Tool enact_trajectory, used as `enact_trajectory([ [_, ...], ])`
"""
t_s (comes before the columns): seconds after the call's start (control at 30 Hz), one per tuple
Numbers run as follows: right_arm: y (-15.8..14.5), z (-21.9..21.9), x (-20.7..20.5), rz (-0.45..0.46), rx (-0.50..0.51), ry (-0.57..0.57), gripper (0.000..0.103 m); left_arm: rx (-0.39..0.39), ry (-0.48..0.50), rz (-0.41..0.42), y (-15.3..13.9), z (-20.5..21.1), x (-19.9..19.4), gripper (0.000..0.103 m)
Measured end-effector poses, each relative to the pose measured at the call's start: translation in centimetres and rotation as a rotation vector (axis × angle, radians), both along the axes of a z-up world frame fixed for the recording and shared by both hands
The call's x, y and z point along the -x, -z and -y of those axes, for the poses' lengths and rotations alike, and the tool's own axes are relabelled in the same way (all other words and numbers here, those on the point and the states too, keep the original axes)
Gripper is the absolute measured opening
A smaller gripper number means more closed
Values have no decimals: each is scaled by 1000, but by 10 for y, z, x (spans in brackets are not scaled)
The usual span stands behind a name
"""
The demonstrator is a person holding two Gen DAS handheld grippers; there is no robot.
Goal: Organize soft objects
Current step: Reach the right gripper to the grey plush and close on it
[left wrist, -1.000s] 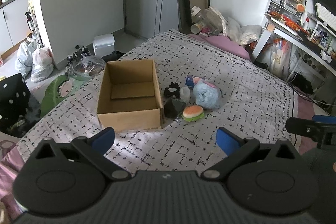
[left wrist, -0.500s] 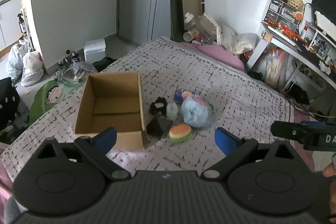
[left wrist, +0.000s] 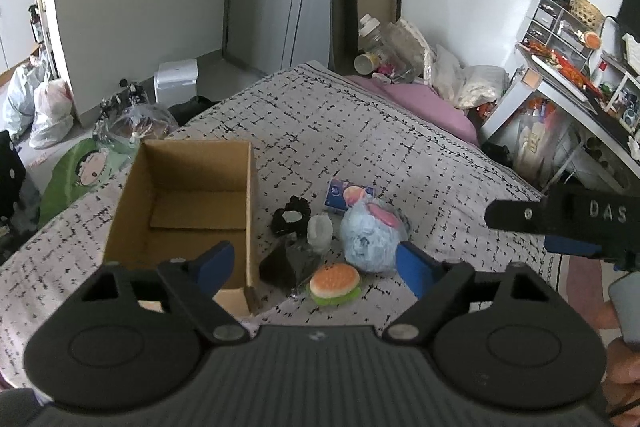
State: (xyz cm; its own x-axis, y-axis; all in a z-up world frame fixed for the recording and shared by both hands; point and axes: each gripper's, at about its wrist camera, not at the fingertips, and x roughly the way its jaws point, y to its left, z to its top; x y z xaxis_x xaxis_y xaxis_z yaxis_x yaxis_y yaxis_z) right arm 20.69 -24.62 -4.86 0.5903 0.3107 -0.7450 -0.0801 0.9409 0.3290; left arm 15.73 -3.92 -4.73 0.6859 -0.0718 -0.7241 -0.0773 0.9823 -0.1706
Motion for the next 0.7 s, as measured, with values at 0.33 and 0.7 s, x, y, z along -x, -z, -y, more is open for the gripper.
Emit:
enact_trajectory([
  [0.33, 22, -15, -56, -76, -55, -26, 100, 98, -50, -75, 30, -6, -35, 55],
  [0.7, 72, -30, -96, -166, 21, -116, 64, 208, -149, -158, 59, -15, -60, 34],
])
